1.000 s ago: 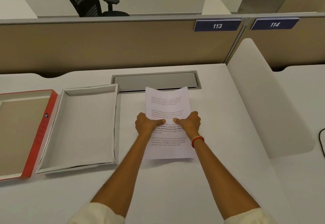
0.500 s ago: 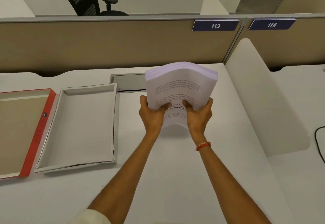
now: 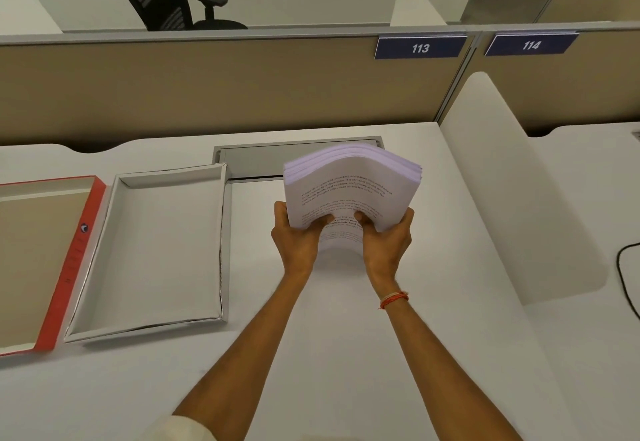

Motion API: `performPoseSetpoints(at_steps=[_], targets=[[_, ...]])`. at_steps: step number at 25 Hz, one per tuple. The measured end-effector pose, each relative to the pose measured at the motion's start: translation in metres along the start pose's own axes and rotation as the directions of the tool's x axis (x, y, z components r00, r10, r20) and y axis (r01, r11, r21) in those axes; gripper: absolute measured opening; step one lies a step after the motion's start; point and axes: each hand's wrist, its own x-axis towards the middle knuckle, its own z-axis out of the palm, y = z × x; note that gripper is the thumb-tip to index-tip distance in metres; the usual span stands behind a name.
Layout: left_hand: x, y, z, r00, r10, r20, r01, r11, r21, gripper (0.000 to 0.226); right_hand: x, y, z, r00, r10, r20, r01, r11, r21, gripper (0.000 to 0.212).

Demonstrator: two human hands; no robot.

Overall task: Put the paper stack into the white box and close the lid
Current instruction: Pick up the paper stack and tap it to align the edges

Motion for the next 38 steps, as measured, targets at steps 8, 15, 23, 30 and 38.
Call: performPoseSetpoints(at_steps=[8,15,23,30,38], targets=[[0.003,-0.006,-0.007,1.000,0.005,0.023,-0.007,0.998,0.062,0.078,0.000,0.000,-0.006,0.998,0.014,0.067,-0.010,0.998,-0.059,0.081],[0.006,-0.012,-0.011,0.999,0.018,0.034,-0.020,0.999,0.037,0.074,-0.001,0.002,-0.010,0.997,0.034,0.065,-0.029,0.997,-0.073,0.084],[0.008,-0.014,-0.002,1.000,-0.014,-0.012,0.015,0.999,0.044,0.069,-0.004,0.007,0.000,0.999,0.041,-0.020,-0.042,0.998,-0.039,0.073],[0.011,-0.014,0.003,0.999,-0.025,-0.028,0.027,0.998,0.053,0.066,-0.002,0.012,0.008,0.996,0.073,-0.052,-0.075,0.996,-0.041,0.068],[0.024,0.002,0.013,0.997,-0.053,-0.053,0.062,0.982,0.180,0.060,0.012,0.000,0.029,0.993,0.101,-0.065,-0.110,0.980,-0.165,0.062]])
